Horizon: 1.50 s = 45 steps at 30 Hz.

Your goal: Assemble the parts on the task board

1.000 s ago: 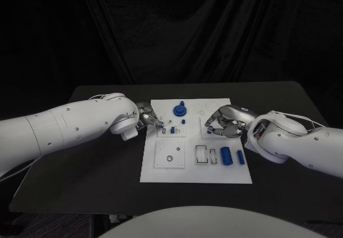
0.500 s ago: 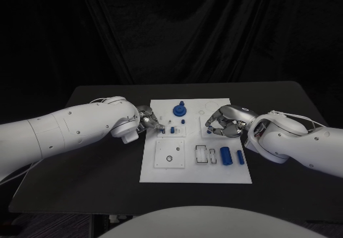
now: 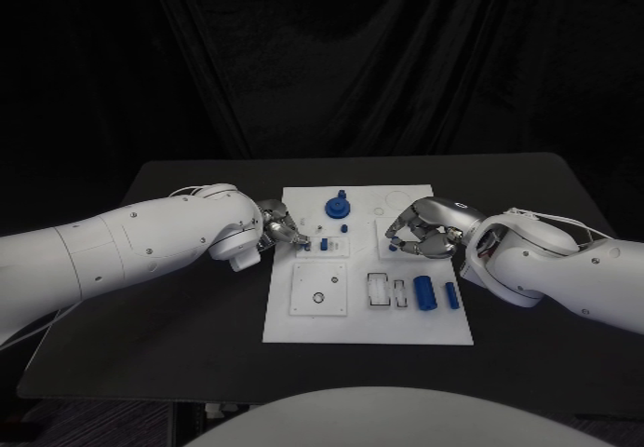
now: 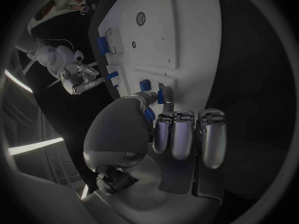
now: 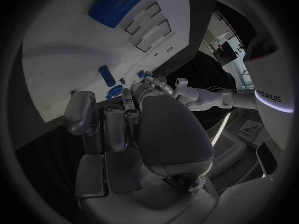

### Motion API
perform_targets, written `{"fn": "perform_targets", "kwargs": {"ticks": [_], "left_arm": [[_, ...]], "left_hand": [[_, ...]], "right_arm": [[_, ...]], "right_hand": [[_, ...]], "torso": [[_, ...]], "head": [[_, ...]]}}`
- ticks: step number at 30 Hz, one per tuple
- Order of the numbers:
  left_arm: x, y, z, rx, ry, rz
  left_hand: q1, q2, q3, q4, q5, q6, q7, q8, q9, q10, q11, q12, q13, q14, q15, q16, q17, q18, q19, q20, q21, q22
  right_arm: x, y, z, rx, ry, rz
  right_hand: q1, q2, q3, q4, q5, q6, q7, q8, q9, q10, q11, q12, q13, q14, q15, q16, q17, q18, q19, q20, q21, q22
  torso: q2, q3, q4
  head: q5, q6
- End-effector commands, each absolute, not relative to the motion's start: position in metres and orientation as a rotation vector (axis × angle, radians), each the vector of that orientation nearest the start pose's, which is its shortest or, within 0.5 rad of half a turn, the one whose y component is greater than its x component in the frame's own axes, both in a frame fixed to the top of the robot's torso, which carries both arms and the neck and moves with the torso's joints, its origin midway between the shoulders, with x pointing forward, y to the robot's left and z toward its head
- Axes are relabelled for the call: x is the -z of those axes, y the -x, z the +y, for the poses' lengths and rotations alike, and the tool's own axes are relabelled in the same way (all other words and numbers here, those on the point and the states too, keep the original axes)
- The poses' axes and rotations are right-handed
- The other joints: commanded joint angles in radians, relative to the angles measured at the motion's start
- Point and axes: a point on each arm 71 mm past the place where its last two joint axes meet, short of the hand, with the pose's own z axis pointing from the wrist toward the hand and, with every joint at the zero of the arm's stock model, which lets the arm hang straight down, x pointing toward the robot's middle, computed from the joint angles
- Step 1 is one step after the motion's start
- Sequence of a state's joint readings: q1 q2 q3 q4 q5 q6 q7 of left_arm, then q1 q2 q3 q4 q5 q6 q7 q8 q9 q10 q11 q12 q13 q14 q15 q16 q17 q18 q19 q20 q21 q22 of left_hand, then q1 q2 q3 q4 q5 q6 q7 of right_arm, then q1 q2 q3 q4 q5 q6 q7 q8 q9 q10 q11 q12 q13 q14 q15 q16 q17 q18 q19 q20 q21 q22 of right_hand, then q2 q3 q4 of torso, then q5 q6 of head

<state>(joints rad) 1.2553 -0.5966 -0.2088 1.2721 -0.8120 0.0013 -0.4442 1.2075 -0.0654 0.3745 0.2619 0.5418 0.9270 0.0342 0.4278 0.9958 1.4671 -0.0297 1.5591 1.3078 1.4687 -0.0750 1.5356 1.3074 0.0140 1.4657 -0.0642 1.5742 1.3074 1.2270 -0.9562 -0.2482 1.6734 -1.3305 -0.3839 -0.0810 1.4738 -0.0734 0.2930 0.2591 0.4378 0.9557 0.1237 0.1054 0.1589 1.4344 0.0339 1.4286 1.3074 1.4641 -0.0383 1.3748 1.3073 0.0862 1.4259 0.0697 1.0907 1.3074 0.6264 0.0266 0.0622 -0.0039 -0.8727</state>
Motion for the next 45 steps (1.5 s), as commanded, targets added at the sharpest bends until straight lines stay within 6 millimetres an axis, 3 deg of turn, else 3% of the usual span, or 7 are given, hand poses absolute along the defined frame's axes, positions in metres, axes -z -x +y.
{"fn": "perform_targets", "kwargs": {"ticks": [1, 6, 40, 45], "left_arm": [[0.269, -0.5021, 0.1654, 0.515, 0.364, 2.356], [0.27, -0.5013, 0.1649, 0.515, 0.357, 2.359], [0.2716, -0.495, 0.1644, 0.534, 0.335, 2.384], [0.273, -0.4951, 0.1637, 0.539, 0.328, 2.391]], "left_hand": [[-0.005, 0.006, 0.003, 0.001, -0.011, -0.003, 0.0, 0.003, 0.002, 0.094, -0.006, -0.002, 0.253, 0.073, -0.005, -0.002, 0.181, -0.014, 0.105, -0.009, -0.003, 0.263], [-0.008, 0.006, 0.001, 0.001, -0.024, -0.004, 0.0, 0.002, 0.003, 0.093, -0.005, -0.004, 0.252, 0.073, -0.005, -0.003, 0.181, -0.014, 0.105, -0.008, -0.003, 0.263], [0.001, 0.003, 0.006, -0.01, -0.021, -0.007, -0.001, 0.002, 0.005, 0.091, -0.006, -0.007, 0.25, 0.071, -0.005, -0.005, 0.177, -0.014, 0.105, -0.008, -0.003, 0.263], [-0.003, 0.0, 0.003, -0.011, -0.034, -0.01, 0.001, -0.001, 0.006, 0.091, -0.004, -0.008, 0.249, 0.07, -0.004, -0.006, 0.175, -0.014, 0.105, -0.008, -0.003, 0.263]], "right_arm": [[0.2324, -0.4274, -0.2156, -0.711, 0.083, 1.813], [0.2325, -0.4273, -0.2159, -0.71, 0.082, 1.814], [0.2336, -0.4279, -0.214, -0.707, 0.085, 1.825], [0.2339, -0.4281, -0.2143, -0.705, 0.085, 1.827]], "right_hand": [[0.006, -0.002, 0.006, 0.001, 0.005, 0.002, 0.0, -0.006, -0.001, -0.007, 0.002, -0.003, 0.08, 0.042, 0.001, -0.006, 0.006, 0.009, -0.008, -0.001, -0.006, 0.132], [0.006, -0.002, 0.006, 0.001, 0.005, 0.002, 0.0, -0.006, -0.001, -0.007, 0.002, -0.003, 0.08, 0.042, 0.001, -0.006, 0.006, 0.009, -0.008, -0.001, -0.006, 0.132], [0.005, -0.003, 0.007, 0.001, 0.006, 0.002, 0.0, -0.006, -0.002, -0.008, 0.002, -0.004, 0.08, 0.042, 0.001, -0.007, 0.005, 0.009, -0.008, -0.001, -0.007, 0.132], [0.005, -0.003, 0.007, 0.001, 0.006, 0.002, 0.0, -0.006, -0.002, -0.008, 0.002, -0.004, 0.08, 0.042, 0.001, -0.007, 0.005, 0.009, -0.008, -0.001, -0.007, 0.132]], "torso": [[0.0, -0.0001, 0.0005], [0.0, -0.0004, 0.0004], [0.0, -0.0001, 0.0001], [0.0, 0.0, 0.0003]], "head": [[0.0, 0.0], [-0.001, 0.0], [-0.001, 0.0], [-0.001, 0.0]]}}
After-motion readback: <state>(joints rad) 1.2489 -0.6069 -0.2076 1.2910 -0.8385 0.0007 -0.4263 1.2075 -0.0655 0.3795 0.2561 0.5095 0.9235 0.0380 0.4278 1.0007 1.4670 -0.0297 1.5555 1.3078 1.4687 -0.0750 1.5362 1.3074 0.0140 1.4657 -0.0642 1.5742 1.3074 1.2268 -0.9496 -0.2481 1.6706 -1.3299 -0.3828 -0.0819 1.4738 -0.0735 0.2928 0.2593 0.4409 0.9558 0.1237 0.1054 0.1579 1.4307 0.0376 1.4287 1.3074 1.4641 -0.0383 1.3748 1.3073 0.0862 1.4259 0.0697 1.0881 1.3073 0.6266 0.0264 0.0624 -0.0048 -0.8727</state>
